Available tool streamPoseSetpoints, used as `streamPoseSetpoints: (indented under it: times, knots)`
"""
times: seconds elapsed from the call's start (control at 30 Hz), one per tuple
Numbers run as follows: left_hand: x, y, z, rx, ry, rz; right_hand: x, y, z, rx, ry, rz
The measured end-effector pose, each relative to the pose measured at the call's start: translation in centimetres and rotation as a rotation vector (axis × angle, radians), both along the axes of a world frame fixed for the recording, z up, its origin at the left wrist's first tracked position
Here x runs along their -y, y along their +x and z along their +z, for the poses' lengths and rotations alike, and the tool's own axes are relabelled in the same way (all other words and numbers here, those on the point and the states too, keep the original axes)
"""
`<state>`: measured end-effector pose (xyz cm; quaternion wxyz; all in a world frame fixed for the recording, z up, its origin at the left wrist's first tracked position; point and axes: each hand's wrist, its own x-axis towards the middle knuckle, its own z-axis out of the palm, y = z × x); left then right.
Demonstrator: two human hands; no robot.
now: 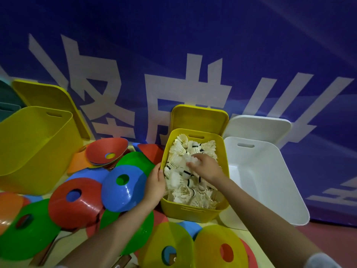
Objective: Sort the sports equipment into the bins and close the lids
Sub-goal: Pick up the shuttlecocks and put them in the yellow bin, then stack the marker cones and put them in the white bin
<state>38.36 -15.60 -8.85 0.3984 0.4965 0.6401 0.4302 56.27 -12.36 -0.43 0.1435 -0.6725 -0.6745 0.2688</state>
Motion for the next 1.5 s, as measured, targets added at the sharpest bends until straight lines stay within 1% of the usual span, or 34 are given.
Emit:
streamPoseSetpoints:
  times: [0.07,0.13,0.23,0.37,0.43,0.53,0.6,0.63,0.7,0.87,0.93,1.07,1.17,1.27,1.37,1.43,1.5]
  knots:
    - [0.0,0.0,0.1,0.004,0.006,0.000,-0.4,0.0,0.8,0.030,0.093,-0.007]
    - [0.1,0.0,0.3,0.023,0.009,-0.001,-1.0,-0.3,1.1,0.013,0.136,-0.006]
    - [0.2,0.1,0.5,0.094,0.004,-0.001,-2.5,-1.4,0.3,-0.084,0.067,0.070]
    - [0.3,-0.1,0.5,0.164,-0.017,0.009,-3.8,-3.6,-2.1,-0.041,-0.064,0.105]
    - [0.3,-0.2,0.4,0.170,-0.020,0.014,-3.7,-4.8,-3.4,-0.032,-0.022,0.108]
    - [0.1,-0.2,0.1,0.173,-0.012,0.019,-3.4,-5.8,-5.2,0.037,0.145,0.147]
    - [0.0,-0.2,0.0,0.172,-0.009,0.015,-3.8,-5.2,-6.3,0.089,0.248,0.109]
    - [0.0,-0.2,-0.2,0.171,-0.008,0.015,-4.1,-4.8,-6.6,0.084,0.272,0.071]
    - [-0.1,-0.3,-0.4,0.170,-0.010,0.015,-4.6,-4.0,-7.0,0.059,0.290,0.035]
    - [-0.3,-0.3,-0.6,0.167,-0.003,0.007,-3.8,-3.6,-6.1,0.032,0.210,0.190]
    - [-0.3,-0.3,-0.5,0.174,-0.004,0.011,-3.2,-3.5,-6.2,0.112,0.198,0.242]
    - [-0.3,0.0,-0.6,0.190,0.000,0.027,-2.0,-4.6,-6.4,0.336,0.168,0.289]
    - [-0.3,-0.1,-0.3,0.221,-0.023,0.025,-1.0,-6.1,-6.4,0.397,0.126,0.329]
    - [-0.4,-0.7,-0.2,0.230,-0.057,0.002,-0.3,-6.1,-6.2,0.349,0.144,0.274]
    - [-0.4,-2.0,-0.2,0.176,-0.099,-0.026,0.2,-5.3,-5.5,0.229,0.248,0.106]
    - [-0.5,-3.5,-0.3,0.129,-0.106,-0.069,0.1,-5.3,-4.7,0.244,0.290,0.032]
    - [-0.9,-5.5,-0.3,0.093,-0.102,-0.101,-0.1,-6.0,-3.6,0.284,0.280,0.002]
